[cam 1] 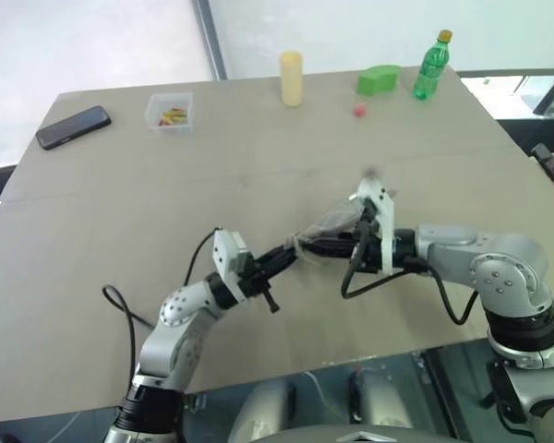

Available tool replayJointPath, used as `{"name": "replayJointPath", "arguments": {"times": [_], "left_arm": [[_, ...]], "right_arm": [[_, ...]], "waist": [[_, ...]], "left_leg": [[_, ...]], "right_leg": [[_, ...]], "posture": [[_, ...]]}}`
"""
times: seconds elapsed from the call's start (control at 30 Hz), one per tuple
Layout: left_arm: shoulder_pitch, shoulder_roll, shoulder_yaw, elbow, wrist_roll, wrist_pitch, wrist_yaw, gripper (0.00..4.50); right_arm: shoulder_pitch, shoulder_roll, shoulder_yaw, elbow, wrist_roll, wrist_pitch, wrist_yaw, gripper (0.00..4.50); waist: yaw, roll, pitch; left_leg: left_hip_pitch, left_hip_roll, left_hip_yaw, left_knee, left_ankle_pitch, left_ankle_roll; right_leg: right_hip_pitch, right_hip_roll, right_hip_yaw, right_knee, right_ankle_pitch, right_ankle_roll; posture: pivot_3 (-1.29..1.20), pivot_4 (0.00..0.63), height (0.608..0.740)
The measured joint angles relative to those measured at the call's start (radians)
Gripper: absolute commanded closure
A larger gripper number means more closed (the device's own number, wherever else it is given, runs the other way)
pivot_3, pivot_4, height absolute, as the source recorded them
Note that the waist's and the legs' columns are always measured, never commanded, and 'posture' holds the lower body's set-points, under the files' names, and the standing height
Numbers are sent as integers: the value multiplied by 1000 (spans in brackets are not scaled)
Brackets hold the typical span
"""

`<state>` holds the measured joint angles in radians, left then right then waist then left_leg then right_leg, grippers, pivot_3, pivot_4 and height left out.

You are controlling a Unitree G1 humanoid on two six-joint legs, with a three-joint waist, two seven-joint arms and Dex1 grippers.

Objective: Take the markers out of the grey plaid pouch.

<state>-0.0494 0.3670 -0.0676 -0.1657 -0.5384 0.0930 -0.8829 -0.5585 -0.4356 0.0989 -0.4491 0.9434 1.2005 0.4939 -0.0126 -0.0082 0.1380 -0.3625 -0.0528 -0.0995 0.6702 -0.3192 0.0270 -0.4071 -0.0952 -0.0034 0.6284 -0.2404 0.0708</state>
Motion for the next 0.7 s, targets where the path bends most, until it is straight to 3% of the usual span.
{"name": "replayJointPath", "arguments": {"times": [0.17, 0.3, 0.7], "left_arm": [[8, 0, 16, 37, 5, -30, -39, 4500], [5, 0, 31, 95, 5, -73, -89, 4500], [35, 21, 101, 157, -16, -139, -188, 4500]], "right_arm": [[1, -40, -2, -9, 8, 29, -3, 4471], [11, -134, -16, -25, -9, 32, 2, 4471], [61, -445, -74, 50, -265, -96, 9, 4471]], "waist": [[1, 0, 0], [1, 0, 0], [1, 0, 0]], "left_leg": [[0, 0, 0, 0, 0, 0], [0, -1, 0, 0, 0, 0], [0, 0, 1, 0, 0, 0]], "right_leg": [[0, 0, 0, 1, 0, 0], [0, 0, 0, 0, 0, 0], [0, -1, 0, 0, 0, 0]], "posture": [[0, 150, 740], [0, 150, 740], [0, 150, 740]]}}
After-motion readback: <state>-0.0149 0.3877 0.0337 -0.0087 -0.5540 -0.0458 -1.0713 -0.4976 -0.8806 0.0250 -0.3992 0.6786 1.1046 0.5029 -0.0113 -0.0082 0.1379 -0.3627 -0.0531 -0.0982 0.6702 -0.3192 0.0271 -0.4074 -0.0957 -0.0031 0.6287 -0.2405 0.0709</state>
